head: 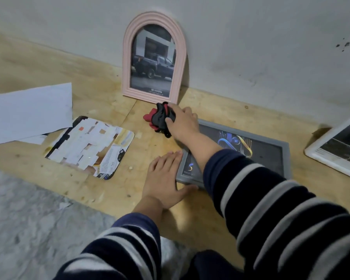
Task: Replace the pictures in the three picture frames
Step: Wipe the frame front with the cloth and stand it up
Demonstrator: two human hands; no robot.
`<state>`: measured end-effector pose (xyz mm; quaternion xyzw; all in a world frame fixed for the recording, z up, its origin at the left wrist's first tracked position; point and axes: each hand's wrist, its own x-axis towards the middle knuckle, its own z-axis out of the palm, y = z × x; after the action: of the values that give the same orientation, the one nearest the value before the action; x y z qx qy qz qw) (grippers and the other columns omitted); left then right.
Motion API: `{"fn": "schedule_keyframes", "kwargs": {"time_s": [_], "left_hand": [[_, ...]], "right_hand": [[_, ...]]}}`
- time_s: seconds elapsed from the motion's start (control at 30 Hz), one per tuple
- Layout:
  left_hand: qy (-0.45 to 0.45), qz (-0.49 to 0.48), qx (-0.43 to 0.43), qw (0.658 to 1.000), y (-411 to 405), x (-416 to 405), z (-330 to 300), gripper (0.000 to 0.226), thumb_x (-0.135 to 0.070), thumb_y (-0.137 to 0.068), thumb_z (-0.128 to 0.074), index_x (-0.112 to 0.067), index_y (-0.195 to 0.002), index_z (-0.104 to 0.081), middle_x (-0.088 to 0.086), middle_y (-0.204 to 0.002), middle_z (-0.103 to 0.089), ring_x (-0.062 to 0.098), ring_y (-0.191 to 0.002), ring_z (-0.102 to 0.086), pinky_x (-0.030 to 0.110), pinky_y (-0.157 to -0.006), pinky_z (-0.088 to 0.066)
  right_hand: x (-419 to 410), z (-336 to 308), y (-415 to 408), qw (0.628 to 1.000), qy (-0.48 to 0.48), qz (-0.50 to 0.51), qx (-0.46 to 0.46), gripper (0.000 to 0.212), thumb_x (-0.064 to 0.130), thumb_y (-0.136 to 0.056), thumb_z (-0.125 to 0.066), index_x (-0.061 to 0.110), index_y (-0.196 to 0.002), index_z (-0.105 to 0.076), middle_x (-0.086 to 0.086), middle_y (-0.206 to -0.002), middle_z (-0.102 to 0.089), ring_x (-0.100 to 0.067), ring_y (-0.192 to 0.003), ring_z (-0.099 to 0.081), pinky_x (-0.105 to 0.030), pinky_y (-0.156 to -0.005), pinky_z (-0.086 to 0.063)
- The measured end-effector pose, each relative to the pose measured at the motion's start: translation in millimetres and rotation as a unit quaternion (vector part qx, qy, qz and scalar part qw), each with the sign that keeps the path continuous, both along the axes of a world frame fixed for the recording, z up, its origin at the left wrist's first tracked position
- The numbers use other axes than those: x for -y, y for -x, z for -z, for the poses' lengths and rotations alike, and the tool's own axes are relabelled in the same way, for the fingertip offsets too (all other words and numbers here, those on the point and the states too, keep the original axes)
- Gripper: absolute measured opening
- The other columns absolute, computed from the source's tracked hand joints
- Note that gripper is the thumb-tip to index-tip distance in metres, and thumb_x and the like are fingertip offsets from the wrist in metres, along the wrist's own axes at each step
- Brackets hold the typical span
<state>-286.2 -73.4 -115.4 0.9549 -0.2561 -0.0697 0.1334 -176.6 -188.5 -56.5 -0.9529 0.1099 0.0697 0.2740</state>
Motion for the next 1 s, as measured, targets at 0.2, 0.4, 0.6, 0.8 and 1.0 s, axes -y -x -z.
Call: {"fn": "schedule_keyframes", "kwargs": {"time_s": [0.2, 0.4, 0.6, 0.8, 1.0], "left_hand": [[-0.021, 0.002, 0.012, 1.000, -2.4, 1.7, 2.2, 0.083, -0.065, -0.069, -0.013, -0.029, -0.137, -0.042, -0.005, -0.141, -0.040, 0.016, -0.136, -0.020, 0.035, -0.115, -0.008], [0.060, -0.009, -0.034, 0.998, -4.2, -1.3, -0.4, 0.070, -0.058, -0.066, -0.020, -0.027, -0.115, -0.059, -0.007, -0.118, -0.055, 0.014, -0.129, -0.034, 0.030, -0.114, -0.006], [0.052, -0.001, 0.002, 0.999, -3.1, -1.1, 7.1, 0.093, -0.076, -0.072, -0.029, -0.021, -0.147, -0.034, -0.006, -0.149, -0.037, 0.015, -0.142, -0.025, 0.041, -0.115, -0.015], [0.032, -0.019, 0.003, 0.999, -2.6, 0.3, 5.0, 0.104, -0.089, -0.072, -0.023, -0.026, -0.153, -0.011, -0.011, -0.156, -0.022, 0.008, -0.144, -0.015, 0.038, -0.118, -0.007], [0.068, -0.027, 0.011, 0.997, -2.4, -0.2, 8.8, 0.109, -0.087, -0.073, -0.029, -0.020, -0.154, 0.004, -0.006, -0.160, -0.008, 0.009, -0.144, -0.010, 0.039, -0.119, -0.010]], "right_hand": [[-31.8, 11.6, -41.2, 0.988, 0.098, -0.069, -0.098, 0.045, 0.053, -0.098, -0.028, 0.044, -0.142, -0.034, -0.013, -0.148, -0.024, -0.041, -0.125, -0.030, -0.051, -0.104, -0.030], [-41.1, 30.3, -39.5, 0.986, 0.155, -0.054, 0.007, 0.026, 0.028, -0.096, -0.048, 0.026, -0.121, -0.055, -0.010, -0.129, -0.042, -0.038, -0.113, -0.039, -0.045, -0.096, -0.038], [-11.9, 13.9, -43.2, 0.991, -0.125, 0.048, 0.008, 0.033, 0.019, -0.081, -0.059, 0.033, -0.110, -0.064, 0.001, -0.114, -0.063, -0.024, -0.098, -0.061, -0.037, -0.085, -0.054], [52.7, -1.9, -26.9, 0.996, -0.023, 0.062, 0.063, 0.047, 0.023, -0.089, -0.063, 0.017, -0.127, -0.036, -0.013, -0.117, -0.052, -0.032, -0.096, -0.056, -0.038, -0.078, -0.047], [54.9, 40.6, 18.0, 0.992, 0.099, 0.010, 0.077, 0.033, 0.018, -0.099, -0.045, 0.020, -0.127, -0.061, -0.006, -0.135, -0.049, -0.031, -0.117, -0.041, -0.031, -0.097, -0.032]]}}
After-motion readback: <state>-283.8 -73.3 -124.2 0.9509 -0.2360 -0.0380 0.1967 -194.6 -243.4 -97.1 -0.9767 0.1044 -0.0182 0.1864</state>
